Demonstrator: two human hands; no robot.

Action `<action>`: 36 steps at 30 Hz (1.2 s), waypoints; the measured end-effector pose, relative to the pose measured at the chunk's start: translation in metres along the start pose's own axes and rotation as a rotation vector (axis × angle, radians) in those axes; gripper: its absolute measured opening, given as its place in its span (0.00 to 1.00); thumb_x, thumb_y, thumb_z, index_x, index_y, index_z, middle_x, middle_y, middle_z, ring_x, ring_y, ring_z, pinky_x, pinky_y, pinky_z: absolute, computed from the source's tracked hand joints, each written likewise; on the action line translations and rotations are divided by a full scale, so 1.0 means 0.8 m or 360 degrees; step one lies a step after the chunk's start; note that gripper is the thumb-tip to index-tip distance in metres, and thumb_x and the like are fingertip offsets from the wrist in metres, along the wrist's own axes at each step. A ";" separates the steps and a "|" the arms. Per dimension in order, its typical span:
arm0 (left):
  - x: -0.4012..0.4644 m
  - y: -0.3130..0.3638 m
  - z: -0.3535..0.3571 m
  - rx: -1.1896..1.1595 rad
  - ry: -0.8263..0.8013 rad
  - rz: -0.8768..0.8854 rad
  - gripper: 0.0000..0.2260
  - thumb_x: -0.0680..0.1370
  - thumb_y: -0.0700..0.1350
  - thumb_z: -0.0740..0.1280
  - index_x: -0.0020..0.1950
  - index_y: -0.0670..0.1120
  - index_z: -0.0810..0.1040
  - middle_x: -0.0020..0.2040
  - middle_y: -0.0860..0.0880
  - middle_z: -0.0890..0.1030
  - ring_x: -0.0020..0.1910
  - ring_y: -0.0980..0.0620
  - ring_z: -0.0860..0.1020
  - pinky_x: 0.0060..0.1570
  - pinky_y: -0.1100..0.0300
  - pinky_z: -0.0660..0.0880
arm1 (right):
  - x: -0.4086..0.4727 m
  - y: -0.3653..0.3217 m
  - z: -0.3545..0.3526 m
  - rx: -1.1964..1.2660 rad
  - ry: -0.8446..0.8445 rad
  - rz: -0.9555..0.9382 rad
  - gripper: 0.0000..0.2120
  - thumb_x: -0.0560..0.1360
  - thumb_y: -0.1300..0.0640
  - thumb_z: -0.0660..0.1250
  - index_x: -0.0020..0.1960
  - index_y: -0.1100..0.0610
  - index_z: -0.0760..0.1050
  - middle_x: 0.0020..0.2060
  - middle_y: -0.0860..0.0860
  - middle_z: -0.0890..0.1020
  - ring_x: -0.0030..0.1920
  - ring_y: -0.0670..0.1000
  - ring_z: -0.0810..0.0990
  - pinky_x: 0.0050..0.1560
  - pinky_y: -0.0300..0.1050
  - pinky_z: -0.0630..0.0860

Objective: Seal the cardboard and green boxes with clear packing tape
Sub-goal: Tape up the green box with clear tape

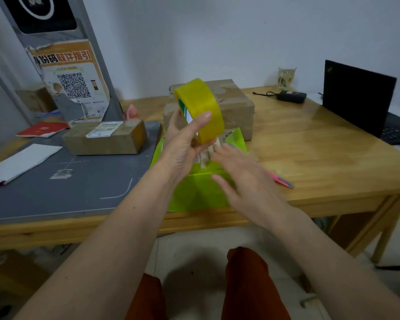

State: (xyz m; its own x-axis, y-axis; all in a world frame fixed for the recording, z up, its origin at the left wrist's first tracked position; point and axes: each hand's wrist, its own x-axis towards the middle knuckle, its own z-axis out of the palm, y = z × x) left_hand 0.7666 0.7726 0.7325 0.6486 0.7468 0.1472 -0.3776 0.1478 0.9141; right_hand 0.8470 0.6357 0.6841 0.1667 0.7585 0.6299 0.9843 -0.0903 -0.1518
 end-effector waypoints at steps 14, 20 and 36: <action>-0.006 0.016 -0.028 0.0216 0.0074 0.0124 0.43 0.67 0.44 0.79 0.77 0.52 0.60 0.59 0.51 0.82 0.55 0.46 0.83 0.52 0.48 0.80 | 0.015 -0.001 0.062 -0.0409 0.0571 -0.0221 0.22 0.82 0.48 0.55 0.52 0.61 0.82 0.51 0.57 0.84 0.52 0.56 0.83 0.54 0.50 0.75; -0.007 0.043 -0.070 0.0213 0.0216 0.0204 0.46 0.64 0.45 0.81 0.77 0.48 0.61 0.68 0.48 0.76 0.57 0.46 0.82 0.52 0.44 0.80 | 0.022 0.010 0.068 -0.0101 0.0920 -0.0233 0.20 0.83 0.54 0.56 0.42 0.59 0.82 0.40 0.51 0.85 0.39 0.54 0.82 0.49 0.49 0.69; 0.010 0.019 -0.119 0.0012 0.0418 0.0154 0.37 0.66 0.55 0.74 0.73 0.48 0.69 0.61 0.44 0.80 0.47 0.51 0.83 0.40 0.58 0.80 | 0.063 0.016 0.104 0.1589 0.1226 0.1778 0.28 0.83 0.43 0.50 0.46 0.66 0.76 0.35 0.50 0.76 0.42 0.47 0.70 0.49 0.43 0.69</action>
State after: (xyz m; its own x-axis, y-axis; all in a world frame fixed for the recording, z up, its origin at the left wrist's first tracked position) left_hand 0.7028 0.8425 0.7113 0.4161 0.8997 0.1318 -0.4237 0.0635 0.9036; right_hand 0.8632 0.7265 0.6505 0.9927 0.1130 0.0416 0.0038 0.3162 -0.9487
